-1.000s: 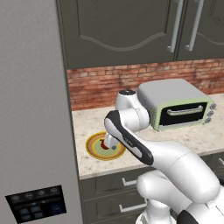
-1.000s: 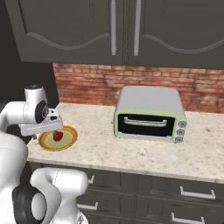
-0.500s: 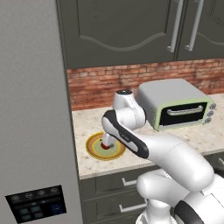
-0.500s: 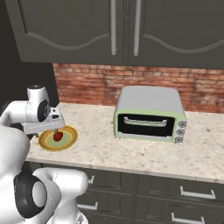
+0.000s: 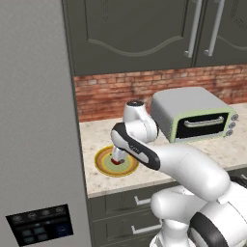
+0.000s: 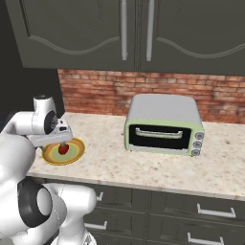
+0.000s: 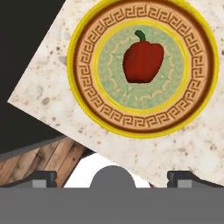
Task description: Pick the bell pepper from the counter and place it in the microwave. Then turn on the microwave.
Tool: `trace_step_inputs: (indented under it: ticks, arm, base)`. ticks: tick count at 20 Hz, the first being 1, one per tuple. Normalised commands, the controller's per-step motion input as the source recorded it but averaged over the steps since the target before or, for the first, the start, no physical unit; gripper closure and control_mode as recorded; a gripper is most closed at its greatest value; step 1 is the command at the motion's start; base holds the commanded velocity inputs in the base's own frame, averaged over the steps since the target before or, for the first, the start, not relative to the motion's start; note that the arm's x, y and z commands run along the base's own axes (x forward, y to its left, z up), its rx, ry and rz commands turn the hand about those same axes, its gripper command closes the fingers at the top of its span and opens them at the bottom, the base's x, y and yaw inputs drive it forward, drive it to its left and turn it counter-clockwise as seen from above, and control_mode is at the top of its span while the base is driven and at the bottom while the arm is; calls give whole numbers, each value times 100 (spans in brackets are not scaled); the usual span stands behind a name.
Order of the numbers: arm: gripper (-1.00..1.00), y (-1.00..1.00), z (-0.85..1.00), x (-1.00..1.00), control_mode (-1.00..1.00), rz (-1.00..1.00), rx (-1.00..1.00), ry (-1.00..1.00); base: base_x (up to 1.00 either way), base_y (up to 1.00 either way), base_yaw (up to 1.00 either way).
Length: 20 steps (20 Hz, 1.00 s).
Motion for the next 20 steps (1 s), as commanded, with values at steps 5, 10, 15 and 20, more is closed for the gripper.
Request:
trace_step_inputs:
  ticks: [5, 10, 15, 20]
  arm:
    - [-100, 1, -21, 14, -100, 0, 0, 0]
    - [-100, 4, -13, 26, -100, 0, 0, 0]
    - [-100, 12, -8, 22, -100, 0, 0, 0]
    - [-100, 8, -7, 15, -100, 0, 0, 0]
  base:
    - [0, 0, 0]
    - [0, 0, 0]
    - [0, 0, 0]
    - [0, 0, 0]
